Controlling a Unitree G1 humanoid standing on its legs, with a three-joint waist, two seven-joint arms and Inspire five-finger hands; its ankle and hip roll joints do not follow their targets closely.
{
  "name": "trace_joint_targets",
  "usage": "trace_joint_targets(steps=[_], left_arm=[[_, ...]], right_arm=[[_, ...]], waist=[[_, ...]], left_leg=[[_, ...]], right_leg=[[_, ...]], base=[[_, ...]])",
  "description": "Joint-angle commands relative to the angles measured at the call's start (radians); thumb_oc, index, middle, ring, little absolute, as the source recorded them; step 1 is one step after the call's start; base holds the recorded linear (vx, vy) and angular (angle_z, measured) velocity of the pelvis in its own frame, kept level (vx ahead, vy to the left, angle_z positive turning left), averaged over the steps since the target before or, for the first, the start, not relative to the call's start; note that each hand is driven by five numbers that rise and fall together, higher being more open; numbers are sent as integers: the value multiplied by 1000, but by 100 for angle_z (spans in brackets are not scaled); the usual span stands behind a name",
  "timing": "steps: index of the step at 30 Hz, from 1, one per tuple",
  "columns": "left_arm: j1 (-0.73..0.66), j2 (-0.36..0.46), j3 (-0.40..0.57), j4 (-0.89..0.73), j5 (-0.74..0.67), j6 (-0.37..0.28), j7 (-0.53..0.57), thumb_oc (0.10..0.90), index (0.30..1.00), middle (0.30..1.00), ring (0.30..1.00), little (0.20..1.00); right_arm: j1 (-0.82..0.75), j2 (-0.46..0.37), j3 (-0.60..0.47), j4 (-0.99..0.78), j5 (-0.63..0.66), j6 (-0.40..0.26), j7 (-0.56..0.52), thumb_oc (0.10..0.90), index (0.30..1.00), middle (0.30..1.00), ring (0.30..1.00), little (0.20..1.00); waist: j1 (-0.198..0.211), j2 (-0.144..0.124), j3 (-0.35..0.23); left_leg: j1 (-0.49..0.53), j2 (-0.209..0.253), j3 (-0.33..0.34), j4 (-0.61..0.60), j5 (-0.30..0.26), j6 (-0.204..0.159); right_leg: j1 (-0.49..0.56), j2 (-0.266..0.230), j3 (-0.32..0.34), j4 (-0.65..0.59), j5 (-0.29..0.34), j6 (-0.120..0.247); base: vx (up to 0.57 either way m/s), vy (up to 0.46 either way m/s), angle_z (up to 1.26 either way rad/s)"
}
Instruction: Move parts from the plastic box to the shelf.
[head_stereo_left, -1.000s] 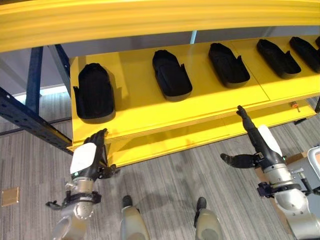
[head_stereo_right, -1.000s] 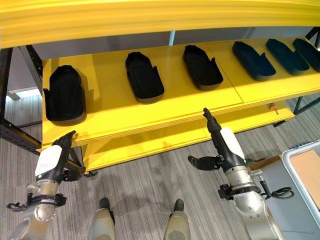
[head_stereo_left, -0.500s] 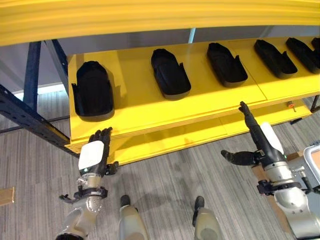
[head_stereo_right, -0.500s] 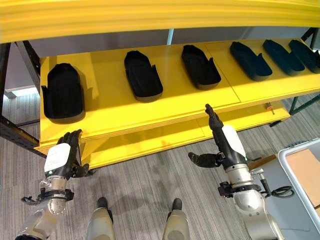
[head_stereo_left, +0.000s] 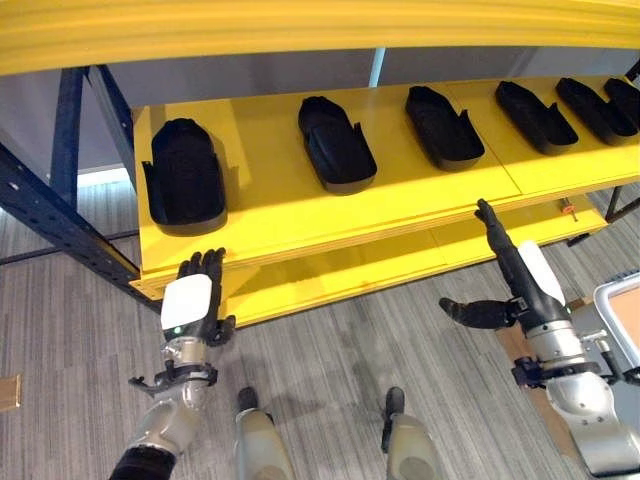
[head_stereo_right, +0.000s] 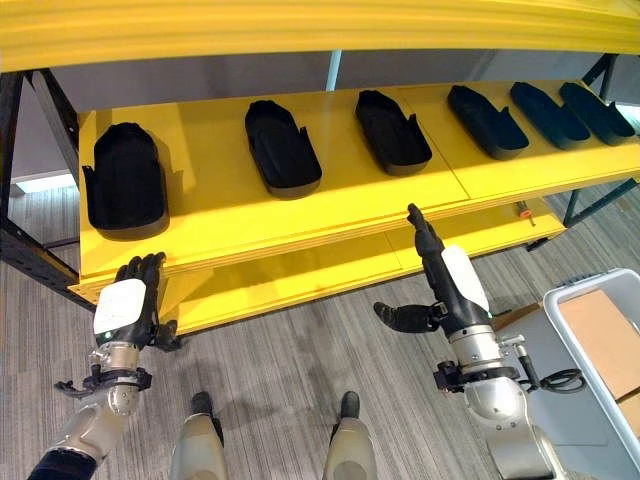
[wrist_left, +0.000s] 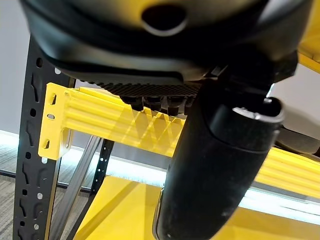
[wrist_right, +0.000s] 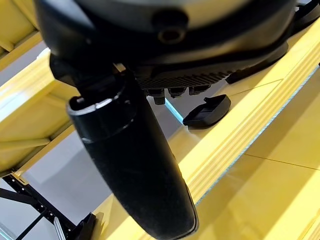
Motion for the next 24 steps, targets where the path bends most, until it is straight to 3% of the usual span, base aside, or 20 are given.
trace_joint_targets(steps=[1, 16, 24], left_arm=[[-68, 53, 18, 90, -14, 61, -28, 900, 1000, 1000, 1000, 1000], [-101, 89, 52, 81, -14, 80, -12, 900, 1000, 1000, 1000, 1000], [-65, 107, 97, -68, 12, 59, -4, 900, 1000, 1000, 1000, 1000]], right_arm=[[-89, -40, -27, -98, 11, -87, -76, 900, 1000, 1000, 1000, 1000], [-95, -45, -29, -99, 11, -82, -68, 900, 1000, 1000, 1000, 1000], [-100, -40, -40, -101, 12, -79, -63, 900, 1000, 1000, 1000, 1000]], waist=[[-31, -32, -58], [-38, -29, -60], [-31, -24, -52]], left_leg=[[-1, 0, 3, -13, 75, 15], [-5, 3, 4, -5, 74, 10], [-5, 2, 2, -8, 72, 9]], right_leg=[[-28, 10, 11, 109, 17, -42], [-35, 12, 18, 116, 15, -42], [-35, 12, 17, 118, 13, -43]], base=[[2, 11, -3], [5, 7, 0], [6, 1, -5]])
